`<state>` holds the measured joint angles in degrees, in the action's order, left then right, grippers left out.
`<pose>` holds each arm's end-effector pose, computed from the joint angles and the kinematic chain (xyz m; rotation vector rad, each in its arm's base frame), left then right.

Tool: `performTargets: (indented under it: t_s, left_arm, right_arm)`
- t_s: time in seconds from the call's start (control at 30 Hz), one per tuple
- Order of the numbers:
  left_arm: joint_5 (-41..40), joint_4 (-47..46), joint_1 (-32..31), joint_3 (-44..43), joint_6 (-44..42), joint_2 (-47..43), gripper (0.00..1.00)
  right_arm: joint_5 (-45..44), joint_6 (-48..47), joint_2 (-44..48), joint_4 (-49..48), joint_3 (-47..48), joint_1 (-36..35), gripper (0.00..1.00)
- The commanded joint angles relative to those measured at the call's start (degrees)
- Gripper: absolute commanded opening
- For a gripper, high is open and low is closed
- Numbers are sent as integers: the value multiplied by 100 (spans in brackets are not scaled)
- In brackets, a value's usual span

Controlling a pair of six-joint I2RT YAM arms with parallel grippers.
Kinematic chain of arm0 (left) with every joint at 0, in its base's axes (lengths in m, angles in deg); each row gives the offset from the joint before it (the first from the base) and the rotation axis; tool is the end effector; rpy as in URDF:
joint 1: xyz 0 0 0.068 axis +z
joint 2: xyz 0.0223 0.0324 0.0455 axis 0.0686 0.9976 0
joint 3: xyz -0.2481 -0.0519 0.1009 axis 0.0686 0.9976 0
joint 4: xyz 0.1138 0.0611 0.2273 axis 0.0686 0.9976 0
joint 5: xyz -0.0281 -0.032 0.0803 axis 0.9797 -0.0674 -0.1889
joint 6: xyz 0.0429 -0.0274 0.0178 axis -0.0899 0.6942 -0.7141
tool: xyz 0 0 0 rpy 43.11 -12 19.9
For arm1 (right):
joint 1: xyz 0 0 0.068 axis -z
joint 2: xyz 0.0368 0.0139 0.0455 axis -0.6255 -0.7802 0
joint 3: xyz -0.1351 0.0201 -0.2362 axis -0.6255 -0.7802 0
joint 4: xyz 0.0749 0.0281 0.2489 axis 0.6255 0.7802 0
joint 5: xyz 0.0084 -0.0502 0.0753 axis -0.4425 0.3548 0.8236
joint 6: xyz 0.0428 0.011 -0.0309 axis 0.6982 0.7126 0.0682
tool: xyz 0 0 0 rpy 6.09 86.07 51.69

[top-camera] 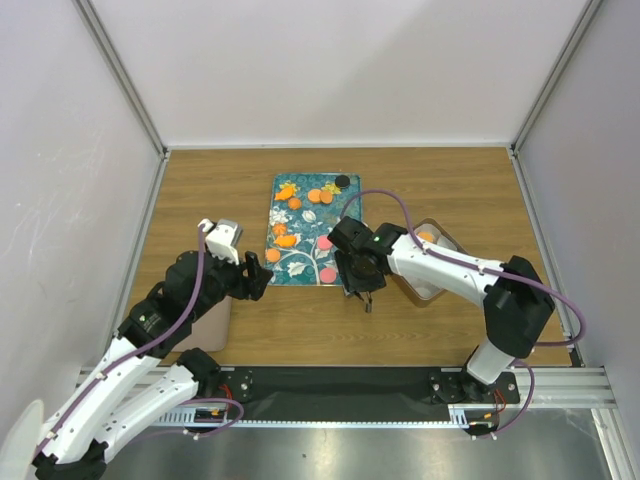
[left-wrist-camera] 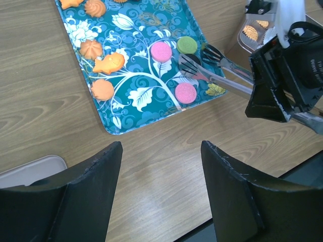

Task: Pack the cookies

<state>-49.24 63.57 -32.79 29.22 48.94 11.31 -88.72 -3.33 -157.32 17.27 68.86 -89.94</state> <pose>0.1068 -0.0751 0.3158 0.3004 2.0155 -0.4825 0.2051 0.2495 0.2392 -0.4622 2.7856 0.2050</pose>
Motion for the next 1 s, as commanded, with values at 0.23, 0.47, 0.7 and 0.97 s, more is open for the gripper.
performTargets:
  t_s: [0.23, 0.47, 0.7, 0.97]
  left_arm:
    - [-53, -110, -62, 22, -19, -126, 70]
    - [-53, -101, -62, 22, -19, -170, 70]
    - [-53, -101, -71, 22, -19, -223, 70]
    - [-61, -101, -89, 22, -19, -240, 70]
  right_arm:
    - [-246, -94, -369, 249, 538, -142, 52]
    - [-298, -138, -405, 460, 661, -160, 46]
    - [-369, -226, -308, 715, 977, -160, 32]
    - [-571, -235, 25, 1075, 1373, -20, 28]
